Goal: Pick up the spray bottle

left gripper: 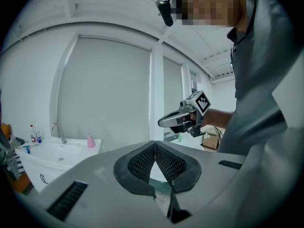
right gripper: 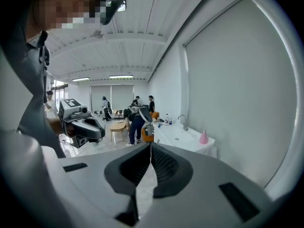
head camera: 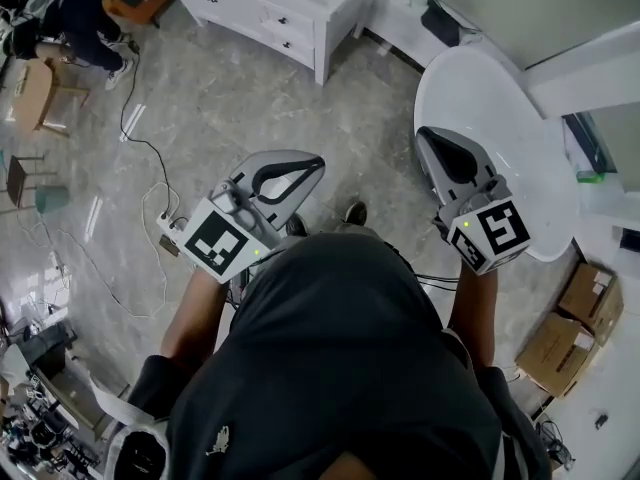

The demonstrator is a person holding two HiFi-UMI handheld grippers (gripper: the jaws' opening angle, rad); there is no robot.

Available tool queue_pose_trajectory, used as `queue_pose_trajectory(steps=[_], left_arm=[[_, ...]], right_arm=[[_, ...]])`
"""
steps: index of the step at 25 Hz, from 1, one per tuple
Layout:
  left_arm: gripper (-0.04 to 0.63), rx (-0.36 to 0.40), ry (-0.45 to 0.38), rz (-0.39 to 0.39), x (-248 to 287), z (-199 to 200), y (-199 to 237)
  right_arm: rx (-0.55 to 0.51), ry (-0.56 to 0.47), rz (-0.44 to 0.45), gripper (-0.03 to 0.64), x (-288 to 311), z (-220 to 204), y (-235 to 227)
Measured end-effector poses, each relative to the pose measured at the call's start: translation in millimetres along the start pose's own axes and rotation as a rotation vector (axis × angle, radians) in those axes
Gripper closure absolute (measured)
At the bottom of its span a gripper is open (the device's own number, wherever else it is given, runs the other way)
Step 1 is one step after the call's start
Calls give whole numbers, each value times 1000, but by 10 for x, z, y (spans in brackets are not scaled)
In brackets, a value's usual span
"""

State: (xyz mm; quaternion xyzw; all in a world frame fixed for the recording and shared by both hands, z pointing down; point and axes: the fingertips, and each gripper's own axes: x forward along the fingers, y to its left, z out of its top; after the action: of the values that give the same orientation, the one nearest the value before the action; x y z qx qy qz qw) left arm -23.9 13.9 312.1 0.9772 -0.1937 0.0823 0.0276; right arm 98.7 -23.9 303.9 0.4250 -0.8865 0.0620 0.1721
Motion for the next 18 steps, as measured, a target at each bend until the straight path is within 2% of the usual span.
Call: queue_pose_trajectory(steps=[6, 12, 18], left_arm=[[589, 27, 6, 26, 609, 85, -187], [589, 3, 18, 74, 796, 161, -4], [589, 14, 36, 90, 1126, 201, -228]], right_arm=[[-4, -12, 28, 607, -204, -166, -604], [-10, -18, 67, 607, -55, -83, -864], [-5, -18, 93, 607, -255, -250, -1141]])
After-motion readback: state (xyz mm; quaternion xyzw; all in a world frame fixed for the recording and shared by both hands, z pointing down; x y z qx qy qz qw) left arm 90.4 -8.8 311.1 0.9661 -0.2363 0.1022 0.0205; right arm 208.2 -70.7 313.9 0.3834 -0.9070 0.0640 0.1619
